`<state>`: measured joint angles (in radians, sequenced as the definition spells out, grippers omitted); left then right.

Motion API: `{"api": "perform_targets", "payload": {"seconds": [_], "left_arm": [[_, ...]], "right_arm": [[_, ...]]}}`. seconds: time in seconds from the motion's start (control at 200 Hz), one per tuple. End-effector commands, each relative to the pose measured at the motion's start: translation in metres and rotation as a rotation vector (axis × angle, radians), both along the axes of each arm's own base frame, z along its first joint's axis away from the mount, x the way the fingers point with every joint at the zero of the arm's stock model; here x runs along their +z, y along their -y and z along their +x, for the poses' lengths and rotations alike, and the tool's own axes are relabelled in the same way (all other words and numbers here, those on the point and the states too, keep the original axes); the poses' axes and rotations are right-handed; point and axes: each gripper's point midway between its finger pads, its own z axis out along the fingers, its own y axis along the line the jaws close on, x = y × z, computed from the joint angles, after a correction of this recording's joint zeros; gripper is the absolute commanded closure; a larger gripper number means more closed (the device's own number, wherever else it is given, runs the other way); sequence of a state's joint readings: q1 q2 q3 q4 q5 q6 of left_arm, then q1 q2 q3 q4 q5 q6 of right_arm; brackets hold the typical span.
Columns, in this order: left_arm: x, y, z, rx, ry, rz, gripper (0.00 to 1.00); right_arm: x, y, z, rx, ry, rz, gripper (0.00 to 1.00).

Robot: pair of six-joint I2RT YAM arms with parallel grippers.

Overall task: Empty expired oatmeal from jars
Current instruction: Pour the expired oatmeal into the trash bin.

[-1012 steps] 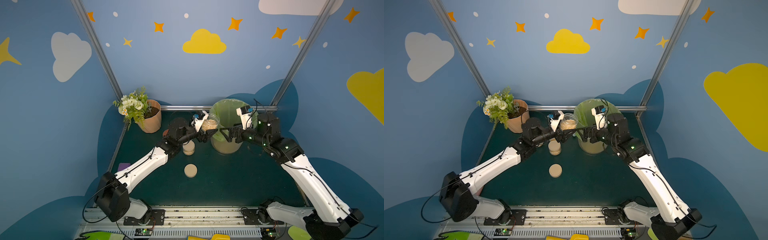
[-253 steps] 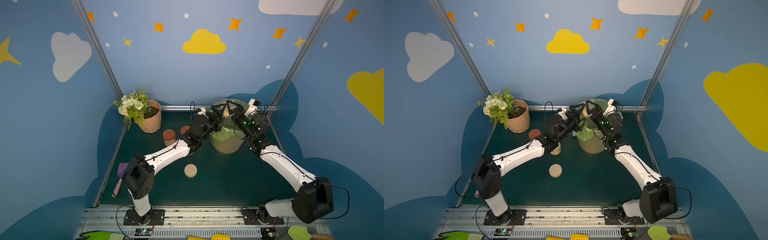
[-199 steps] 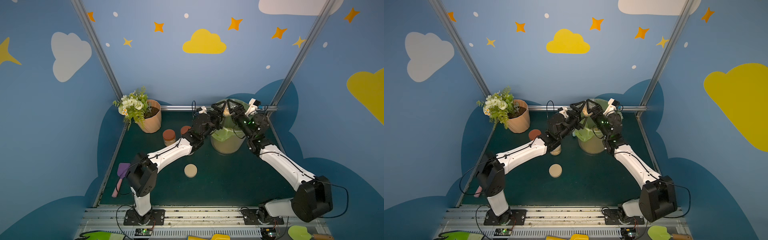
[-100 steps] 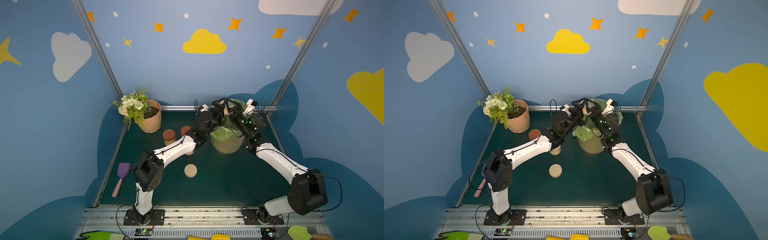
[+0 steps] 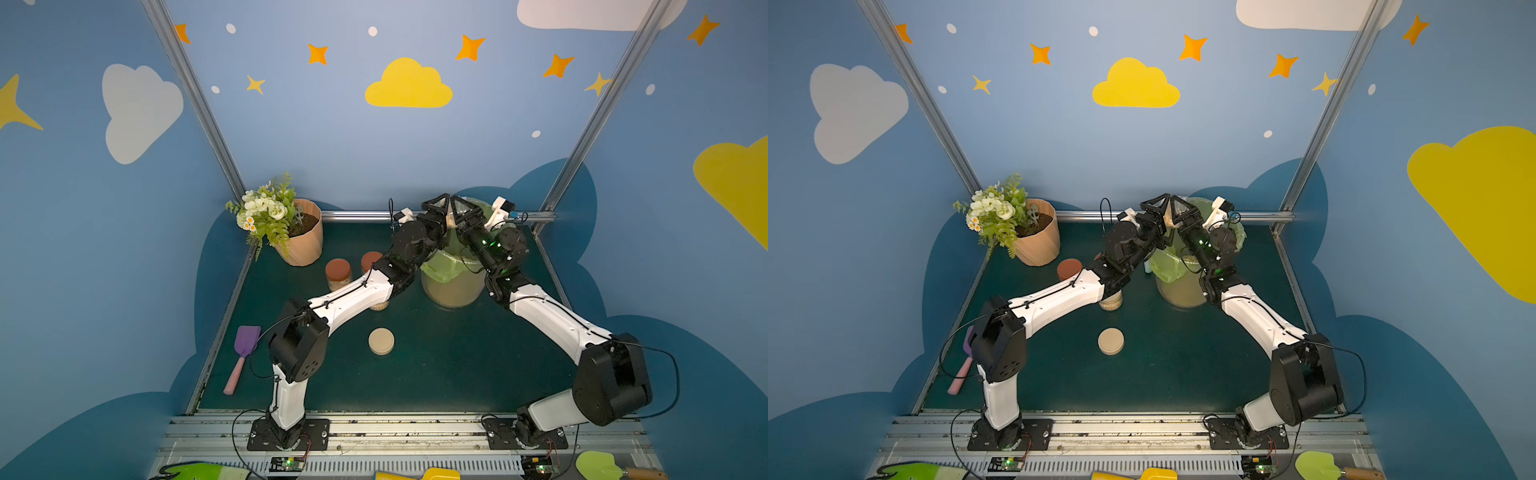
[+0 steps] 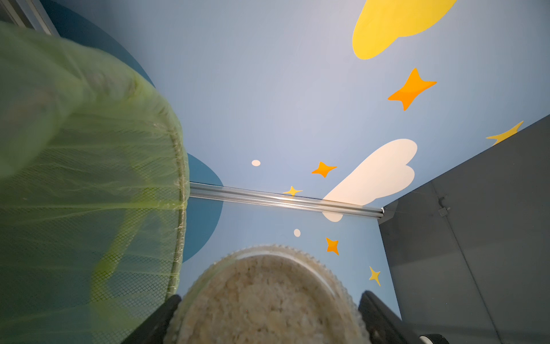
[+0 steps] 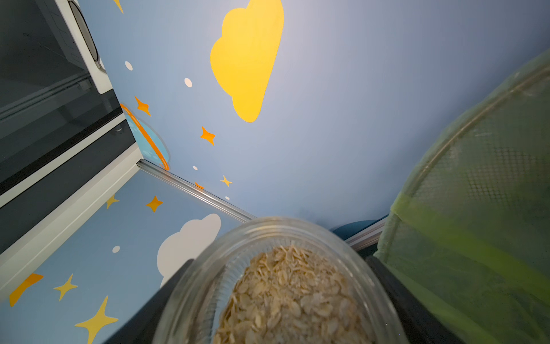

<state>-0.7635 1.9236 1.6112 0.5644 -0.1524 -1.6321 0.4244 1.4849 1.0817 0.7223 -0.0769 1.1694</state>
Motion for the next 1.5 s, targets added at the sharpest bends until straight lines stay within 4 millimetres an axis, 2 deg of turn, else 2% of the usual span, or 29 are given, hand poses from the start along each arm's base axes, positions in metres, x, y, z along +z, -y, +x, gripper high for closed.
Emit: {"api": "perform_targets", "payload": {"seconds": [0.0,0.43,0.611,0.736,0.836,0.906,1.041,1.076,1.196,1.497], "left_arm": [[0.019,-0.011,0.002,0.049,0.05,-0.049,0.12],[0.025,0.002,0.01,0.02,0.067,-0.033,0.12],[0.027,0.006,0.012,0.012,0.087,-0.024,0.36],[0.026,0.009,0.013,-0.001,0.087,-0.026,0.44],[0.025,0.011,0.013,-0.005,0.09,-0.019,0.52],[0.027,0.011,0.013,-0.002,0.103,-0.011,0.58],[0.032,0.009,0.014,0.012,0.128,0.008,0.66],[0.033,0.008,0.015,0.016,0.13,0.013,0.66],[0.034,0.008,0.016,0.026,0.139,0.018,0.7],[0.045,0.005,0.022,0.054,0.17,0.03,0.73]], "right_arm": [[0.023,-0.005,-0.006,0.024,0.08,0.009,0.72],[0.015,-0.016,-0.001,0.076,0.068,0.009,0.73],[0.016,-0.018,-0.003,0.09,0.069,-0.014,0.73],[0.015,-0.019,-0.005,0.096,0.067,-0.026,0.7],[0.015,-0.018,-0.006,0.094,0.062,-0.032,0.6],[0.016,-0.015,-0.006,0.087,0.059,-0.033,0.4],[0.023,-0.007,-0.008,0.059,0.064,-0.043,0.17],[0.017,-0.006,-0.007,0.056,0.038,-0.054,0.12],[0.019,0.0,-0.007,0.041,0.03,-0.049,0.06],[0.013,0.007,-0.006,0.045,-0.014,-0.019,0.03]]}}
